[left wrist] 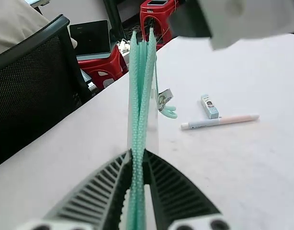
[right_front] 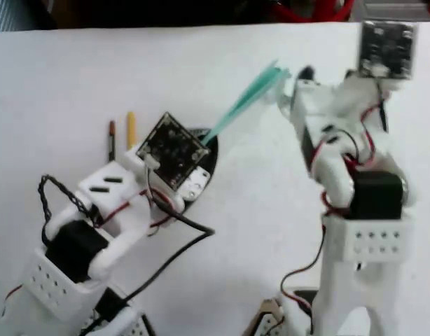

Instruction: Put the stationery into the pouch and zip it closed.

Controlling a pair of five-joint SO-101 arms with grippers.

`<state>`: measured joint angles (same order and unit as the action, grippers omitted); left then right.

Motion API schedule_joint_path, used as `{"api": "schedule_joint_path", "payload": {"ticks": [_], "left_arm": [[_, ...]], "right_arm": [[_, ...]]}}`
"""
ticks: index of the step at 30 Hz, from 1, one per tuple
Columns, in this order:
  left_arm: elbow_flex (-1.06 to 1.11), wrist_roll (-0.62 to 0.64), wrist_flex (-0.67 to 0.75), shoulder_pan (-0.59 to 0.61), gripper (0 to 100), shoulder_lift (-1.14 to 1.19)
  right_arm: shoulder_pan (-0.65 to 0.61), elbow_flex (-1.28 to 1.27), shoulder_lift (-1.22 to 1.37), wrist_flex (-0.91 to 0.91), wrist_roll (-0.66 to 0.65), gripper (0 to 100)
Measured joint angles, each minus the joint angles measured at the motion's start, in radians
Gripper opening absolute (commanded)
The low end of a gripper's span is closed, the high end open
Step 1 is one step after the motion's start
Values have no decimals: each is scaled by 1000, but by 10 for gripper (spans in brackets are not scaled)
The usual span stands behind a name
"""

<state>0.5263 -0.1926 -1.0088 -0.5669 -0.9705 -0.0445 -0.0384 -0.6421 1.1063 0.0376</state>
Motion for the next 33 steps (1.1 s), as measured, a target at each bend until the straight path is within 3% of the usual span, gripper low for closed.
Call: {"api": "schedule_joint_path", "payload": {"ticks": [8,13,23,27,33], "left_arm": [[0,31,0,-8,23,0],[0,32,0,-54,23,0],[0,31,0,-64,23,0],[0,31,3,-64,23,0],[0,32,12,-63,23,-2]], "right_arm": [[38,173,193,6,-3,142],[71,408,420,55,89,115],[20,1005,776,583,224,84],[-9,1028,781,614,224,80],[-58,818,698,606,226,80]]}}
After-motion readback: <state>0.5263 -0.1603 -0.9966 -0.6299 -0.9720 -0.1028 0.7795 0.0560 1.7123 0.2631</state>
